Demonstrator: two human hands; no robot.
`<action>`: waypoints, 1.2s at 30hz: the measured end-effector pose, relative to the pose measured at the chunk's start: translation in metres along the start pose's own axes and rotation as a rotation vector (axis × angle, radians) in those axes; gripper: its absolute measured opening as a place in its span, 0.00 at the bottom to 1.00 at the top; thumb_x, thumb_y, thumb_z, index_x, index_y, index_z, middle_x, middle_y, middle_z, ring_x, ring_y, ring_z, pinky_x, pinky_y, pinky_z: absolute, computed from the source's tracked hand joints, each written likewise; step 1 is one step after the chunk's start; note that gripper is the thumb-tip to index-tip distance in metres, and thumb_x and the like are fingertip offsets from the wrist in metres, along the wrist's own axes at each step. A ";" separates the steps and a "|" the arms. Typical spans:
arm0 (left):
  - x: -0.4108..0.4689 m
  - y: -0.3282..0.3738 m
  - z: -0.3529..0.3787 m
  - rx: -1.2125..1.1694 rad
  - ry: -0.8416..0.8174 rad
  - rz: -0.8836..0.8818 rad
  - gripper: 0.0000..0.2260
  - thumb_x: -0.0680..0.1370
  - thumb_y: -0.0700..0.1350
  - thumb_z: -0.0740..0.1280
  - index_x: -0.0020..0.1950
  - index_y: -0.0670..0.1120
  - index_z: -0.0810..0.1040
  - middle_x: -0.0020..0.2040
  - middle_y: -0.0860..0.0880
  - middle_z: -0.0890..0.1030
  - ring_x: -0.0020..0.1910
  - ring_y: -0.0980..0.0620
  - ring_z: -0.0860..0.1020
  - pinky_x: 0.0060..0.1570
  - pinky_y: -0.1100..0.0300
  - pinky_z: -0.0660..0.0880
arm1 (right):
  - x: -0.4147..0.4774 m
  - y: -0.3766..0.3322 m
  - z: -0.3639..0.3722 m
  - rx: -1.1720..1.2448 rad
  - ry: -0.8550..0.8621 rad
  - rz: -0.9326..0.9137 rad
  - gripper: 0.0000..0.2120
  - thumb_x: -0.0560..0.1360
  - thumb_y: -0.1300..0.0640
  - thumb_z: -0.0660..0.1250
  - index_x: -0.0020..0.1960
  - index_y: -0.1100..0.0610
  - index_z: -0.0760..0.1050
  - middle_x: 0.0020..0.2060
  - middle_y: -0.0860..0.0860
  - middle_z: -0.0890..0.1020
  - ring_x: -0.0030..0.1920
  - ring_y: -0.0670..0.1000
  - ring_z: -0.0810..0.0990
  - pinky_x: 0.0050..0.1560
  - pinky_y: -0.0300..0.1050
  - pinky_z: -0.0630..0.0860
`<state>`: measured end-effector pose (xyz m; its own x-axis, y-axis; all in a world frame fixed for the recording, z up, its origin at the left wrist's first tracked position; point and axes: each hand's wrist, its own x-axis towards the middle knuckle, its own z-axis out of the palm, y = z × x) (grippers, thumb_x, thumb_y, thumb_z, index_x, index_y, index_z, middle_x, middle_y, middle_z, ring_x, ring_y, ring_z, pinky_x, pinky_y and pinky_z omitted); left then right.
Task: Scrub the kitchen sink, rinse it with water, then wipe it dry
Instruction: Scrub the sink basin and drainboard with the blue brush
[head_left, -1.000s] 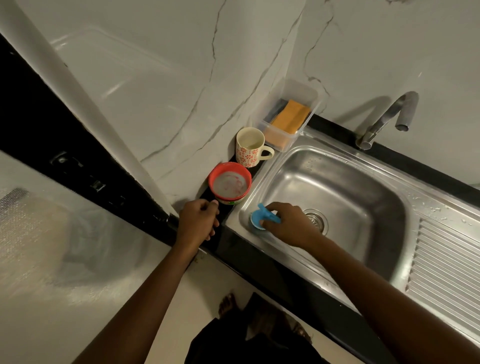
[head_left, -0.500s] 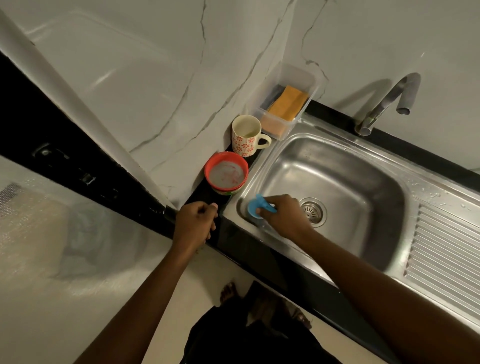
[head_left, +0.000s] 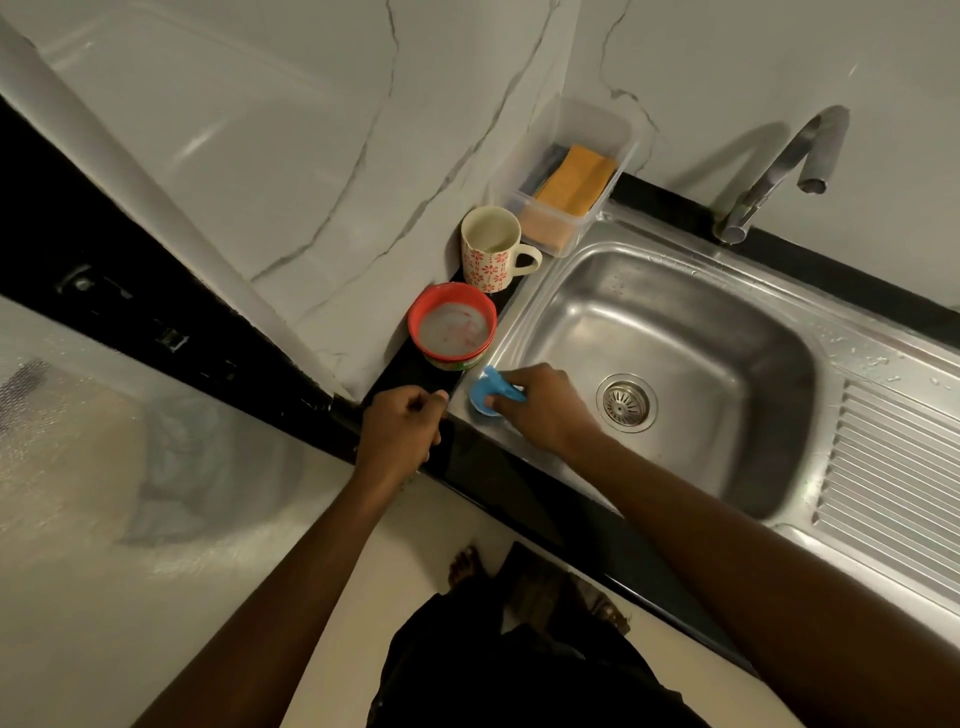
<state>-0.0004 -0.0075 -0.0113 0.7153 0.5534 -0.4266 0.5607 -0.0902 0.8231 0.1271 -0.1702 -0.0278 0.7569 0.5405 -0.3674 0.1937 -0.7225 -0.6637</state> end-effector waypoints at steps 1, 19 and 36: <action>0.000 0.001 0.002 0.012 -0.003 0.012 0.15 0.83 0.49 0.68 0.42 0.39 0.80 0.28 0.47 0.78 0.22 0.54 0.72 0.24 0.61 0.69 | 0.001 -0.005 0.004 0.015 0.004 -0.007 0.17 0.78 0.48 0.73 0.65 0.51 0.84 0.52 0.50 0.86 0.47 0.48 0.83 0.51 0.47 0.80; -0.002 0.019 0.021 0.052 -0.023 0.049 0.13 0.82 0.50 0.69 0.43 0.42 0.81 0.32 0.46 0.81 0.25 0.53 0.76 0.26 0.59 0.72 | -0.020 0.018 -0.011 -0.016 -0.061 -0.026 0.20 0.77 0.46 0.73 0.68 0.45 0.81 0.55 0.48 0.86 0.48 0.47 0.82 0.51 0.47 0.78; -0.008 0.019 0.021 0.081 -0.025 0.080 0.12 0.83 0.49 0.69 0.43 0.44 0.82 0.32 0.45 0.81 0.25 0.51 0.76 0.26 0.58 0.72 | -0.020 -0.004 0.004 -0.125 -0.038 -0.045 0.17 0.79 0.48 0.70 0.67 0.41 0.80 0.52 0.47 0.85 0.47 0.49 0.83 0.42 0.44 0.75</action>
<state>0.0133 -0.0313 -0.0001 0.7688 0.5210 -0.3709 0.5327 -0.2007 0.8222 0.1088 -0.1766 -0.0203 0.7221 0.5878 -0.3647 0.3050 -0.7437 -0.5949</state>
